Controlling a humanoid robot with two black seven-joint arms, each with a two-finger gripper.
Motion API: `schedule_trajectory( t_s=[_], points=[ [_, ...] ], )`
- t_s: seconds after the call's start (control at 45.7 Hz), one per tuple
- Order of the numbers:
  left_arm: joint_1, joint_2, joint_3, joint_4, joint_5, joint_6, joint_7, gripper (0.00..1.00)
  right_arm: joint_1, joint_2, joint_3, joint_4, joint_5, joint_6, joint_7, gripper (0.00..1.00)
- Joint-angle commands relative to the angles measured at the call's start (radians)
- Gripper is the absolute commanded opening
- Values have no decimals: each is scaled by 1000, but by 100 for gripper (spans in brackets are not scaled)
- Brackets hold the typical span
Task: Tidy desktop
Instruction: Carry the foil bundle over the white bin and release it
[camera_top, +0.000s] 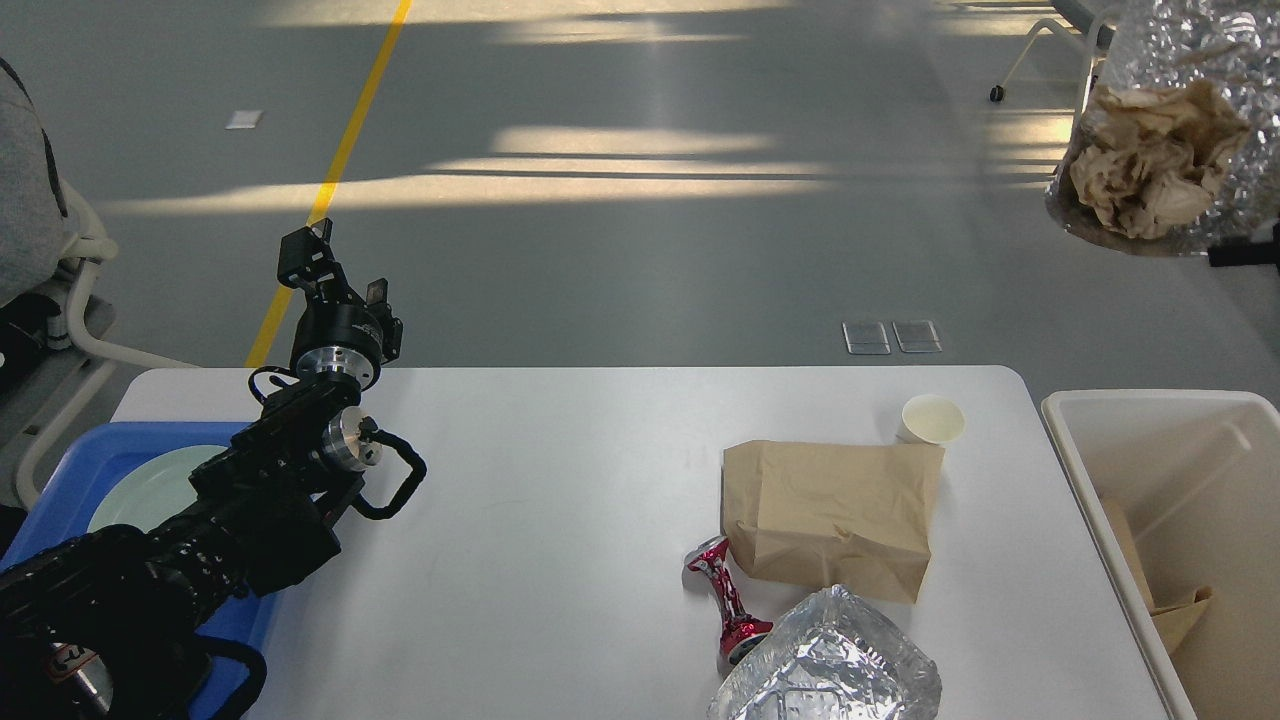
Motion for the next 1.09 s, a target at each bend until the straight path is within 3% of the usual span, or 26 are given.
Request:
schedule_trajectory(
  t_s=[0.0, 0.525, 0.7, 0.853, 0.963, 1.072],
  points=[
    [0, 0, 1, 0, 0, 0, 0, 96, 57, 35, -1, 2, 5, 0, -24, 0],
    [0, 0, 1, 0, 0, 0, 1, 96, 110, 77, -27, 15, 6, 0, -50, 0],
    [0, 0, 1, 0, 0, 0, 1, 96, 14, 61, -76, -37, 9, 0, -43, 0],
    [0, 0, 1, 0, 0, 0, 1, 96, -169, 31, -63, -206, 3, 0, -37, 0],
    [0, 0, 1, 0, 0, 0, 1, 96, -316, 48, -58, -353, 19, 0, -3, 3],
    [-1, 0, 1, 0, 0, 1, 1, 96, -498, 87, -56, -462, 19, 0, 106, 6]
  ],
)
